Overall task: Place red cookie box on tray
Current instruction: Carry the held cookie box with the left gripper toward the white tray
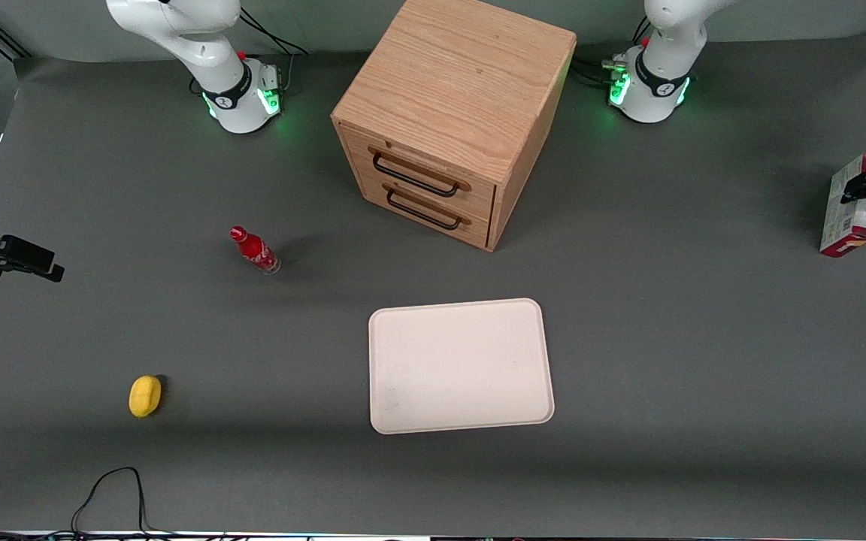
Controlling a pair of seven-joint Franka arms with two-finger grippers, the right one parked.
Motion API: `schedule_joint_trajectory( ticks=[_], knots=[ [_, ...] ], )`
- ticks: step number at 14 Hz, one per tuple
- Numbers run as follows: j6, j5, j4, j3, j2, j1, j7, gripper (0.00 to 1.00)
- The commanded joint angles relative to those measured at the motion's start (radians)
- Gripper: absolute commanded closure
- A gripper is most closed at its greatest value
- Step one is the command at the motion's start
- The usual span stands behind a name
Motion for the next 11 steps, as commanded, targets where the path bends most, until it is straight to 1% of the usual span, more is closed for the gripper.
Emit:
schedule_joint_trajectory(
  ticks=[1,5,7,9,11],
  knots=[
    [-0.019,-0.015,-0.011,-0.004,-0.016,0.01,0.019,1.0],
    [-0.029,-0.015,-0.007,-0.009,-0.016,-0.004,0.014,1.0],
    [-0.041,-0.015,0.009,-0.027,-0.026,-0.011,-0.013,1.0],
    [-0.161,-0.015,0.079,-0.04,-0.033,-0.046,-0.053,1.0],
    [-0.296,-0.014,0.166,-0.064,-0.055,-0.111,-0.135,1.0]
  ],
)
